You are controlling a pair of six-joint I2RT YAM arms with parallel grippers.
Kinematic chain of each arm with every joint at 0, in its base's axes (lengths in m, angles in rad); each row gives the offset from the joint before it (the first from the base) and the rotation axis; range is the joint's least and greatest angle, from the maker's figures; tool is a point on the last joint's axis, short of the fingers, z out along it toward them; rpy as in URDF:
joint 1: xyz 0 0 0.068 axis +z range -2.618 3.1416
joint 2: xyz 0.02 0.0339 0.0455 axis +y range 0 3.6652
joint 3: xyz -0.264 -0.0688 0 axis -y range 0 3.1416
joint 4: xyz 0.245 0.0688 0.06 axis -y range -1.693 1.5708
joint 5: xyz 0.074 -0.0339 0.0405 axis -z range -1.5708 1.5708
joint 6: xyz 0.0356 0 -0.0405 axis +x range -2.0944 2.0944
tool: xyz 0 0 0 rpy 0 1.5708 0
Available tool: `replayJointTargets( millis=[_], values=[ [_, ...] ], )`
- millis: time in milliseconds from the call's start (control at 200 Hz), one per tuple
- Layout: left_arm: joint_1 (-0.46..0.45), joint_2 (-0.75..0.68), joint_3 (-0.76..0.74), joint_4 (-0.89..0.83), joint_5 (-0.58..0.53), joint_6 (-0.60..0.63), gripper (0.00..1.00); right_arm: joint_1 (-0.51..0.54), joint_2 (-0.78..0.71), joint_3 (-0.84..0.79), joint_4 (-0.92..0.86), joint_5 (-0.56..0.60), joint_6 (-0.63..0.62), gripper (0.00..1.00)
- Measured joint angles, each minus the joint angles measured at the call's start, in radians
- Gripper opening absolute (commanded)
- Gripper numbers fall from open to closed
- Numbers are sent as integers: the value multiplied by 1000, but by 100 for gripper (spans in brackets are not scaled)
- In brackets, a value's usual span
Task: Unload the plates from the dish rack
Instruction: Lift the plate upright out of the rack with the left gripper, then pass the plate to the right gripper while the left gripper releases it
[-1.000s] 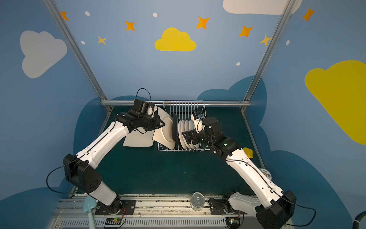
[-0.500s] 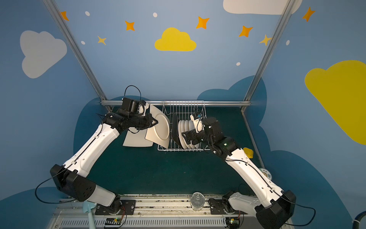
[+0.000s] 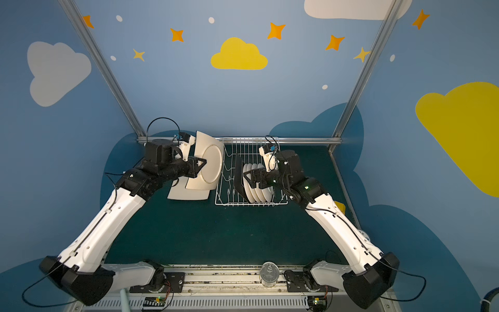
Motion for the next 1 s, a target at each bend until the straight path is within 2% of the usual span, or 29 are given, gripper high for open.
replayJointTargets(
  millis=[255,591,791,1001],
  values=[
    [-38,-51,-136,137,-76,232,3,-35,38,40,17,-72,174,92],
    [-112,-116,-326,365,-97,651,3,-126,59,84,89,-138,400,92],
    [-169,-124,-448,515,-107,895,3,-143,113,119,100,-164,479,92],
    [-241,-121,-554,663,-174,1142,3,-143,148,150,101,-197,538,92]
  ],
)
